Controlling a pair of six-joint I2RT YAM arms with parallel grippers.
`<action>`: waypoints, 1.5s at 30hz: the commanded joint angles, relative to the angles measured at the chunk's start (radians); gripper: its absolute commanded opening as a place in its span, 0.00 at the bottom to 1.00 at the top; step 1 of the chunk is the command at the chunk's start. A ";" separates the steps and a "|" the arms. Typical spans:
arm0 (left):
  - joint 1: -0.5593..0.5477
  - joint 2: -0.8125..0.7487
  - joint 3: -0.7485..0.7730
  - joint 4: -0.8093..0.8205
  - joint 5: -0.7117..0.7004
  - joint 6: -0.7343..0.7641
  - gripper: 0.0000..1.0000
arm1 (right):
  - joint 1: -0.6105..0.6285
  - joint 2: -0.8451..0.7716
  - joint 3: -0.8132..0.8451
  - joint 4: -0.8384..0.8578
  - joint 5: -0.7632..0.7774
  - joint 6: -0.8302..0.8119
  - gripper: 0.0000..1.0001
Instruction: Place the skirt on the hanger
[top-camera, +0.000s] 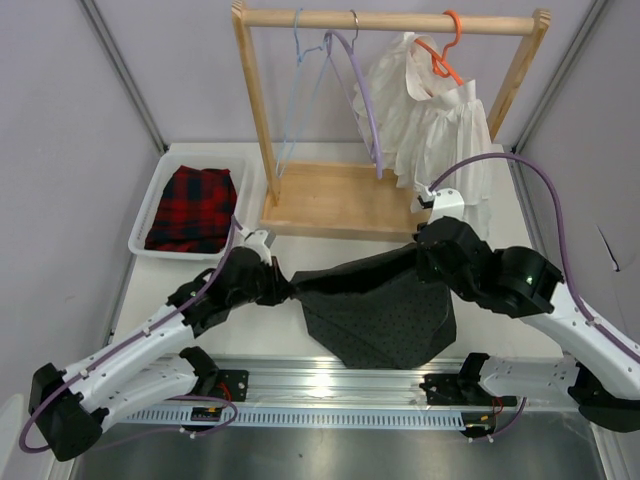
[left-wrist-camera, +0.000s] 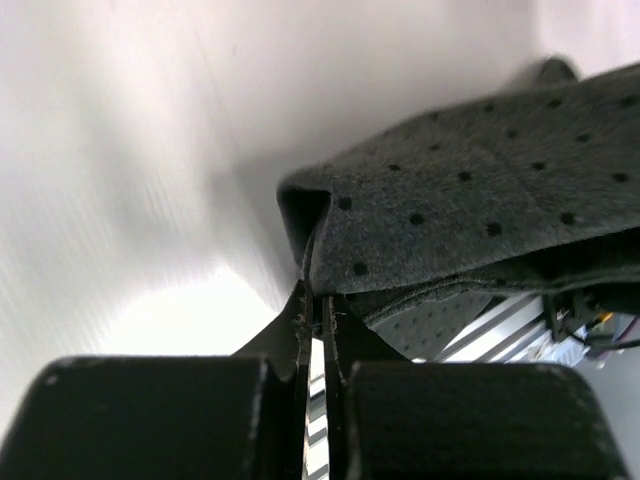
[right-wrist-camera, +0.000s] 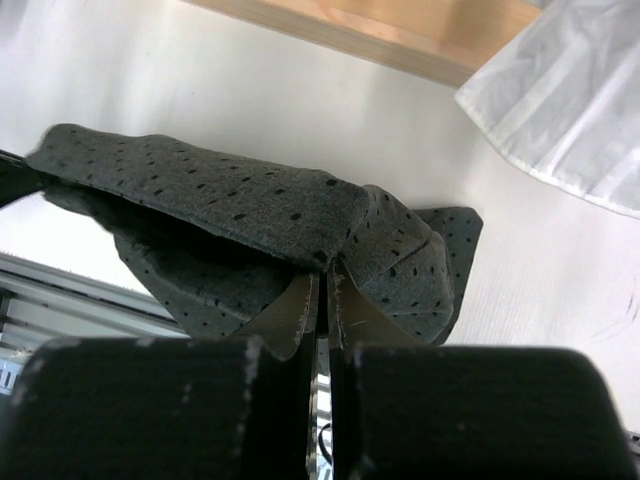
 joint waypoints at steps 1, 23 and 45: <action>0.010 -0.019 0.162 -0.070 -0.092 0.041 0.00 | -0.025 -0.046 0.043 -0.009 0.026 -0.031 0.00; 0.047 -0.132 0.748 -0.398 -0.131 0.252 0.00 | -0.109 -0.006 0.392 -0.029 -0.091 -0.178 0.00; 0.048 -0.080 1.032 -0.625 -0.038 0.197 0.00 | -0.109 0.035 0.579 -0.110 -0.322 -0.117 0.00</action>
